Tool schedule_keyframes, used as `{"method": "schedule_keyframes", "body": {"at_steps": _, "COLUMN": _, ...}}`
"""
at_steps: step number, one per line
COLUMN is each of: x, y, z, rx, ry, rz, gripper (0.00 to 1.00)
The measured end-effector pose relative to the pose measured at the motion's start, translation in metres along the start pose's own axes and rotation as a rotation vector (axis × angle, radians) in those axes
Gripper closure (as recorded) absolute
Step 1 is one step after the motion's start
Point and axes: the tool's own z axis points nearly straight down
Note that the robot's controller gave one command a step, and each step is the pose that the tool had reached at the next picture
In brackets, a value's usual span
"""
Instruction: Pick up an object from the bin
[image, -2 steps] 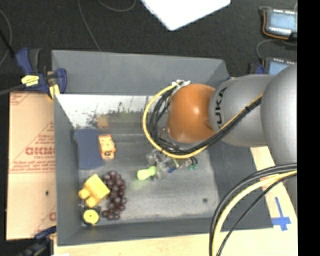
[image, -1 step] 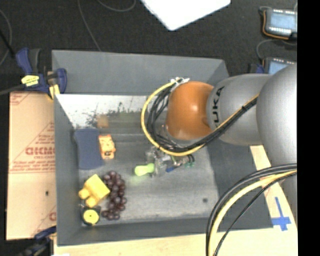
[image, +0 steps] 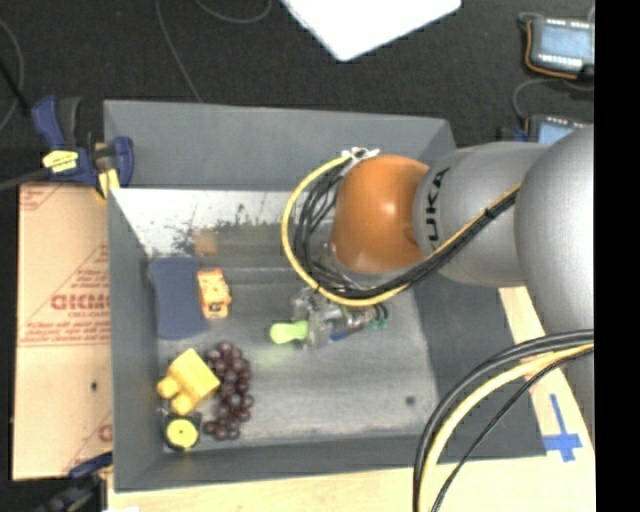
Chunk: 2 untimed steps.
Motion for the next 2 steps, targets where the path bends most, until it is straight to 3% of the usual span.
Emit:
{"method": "schedule_keyframes", "body": {"at_steps": 1, "x": -0.0035, "y": 0.0051, "z": -0.0814, "rx": 0.001, "ry": -0.003, "rz": 0.003, "gripper": 1.00}}
{"method": "schedule_keyframes", "body": {"at_steps": 2, "x": -0.0035, "y": 0.0052, "z": -0.0814, "rx": 0.000, "ry": -0.003, "rz": 0.004, "gripper": 1.00}}
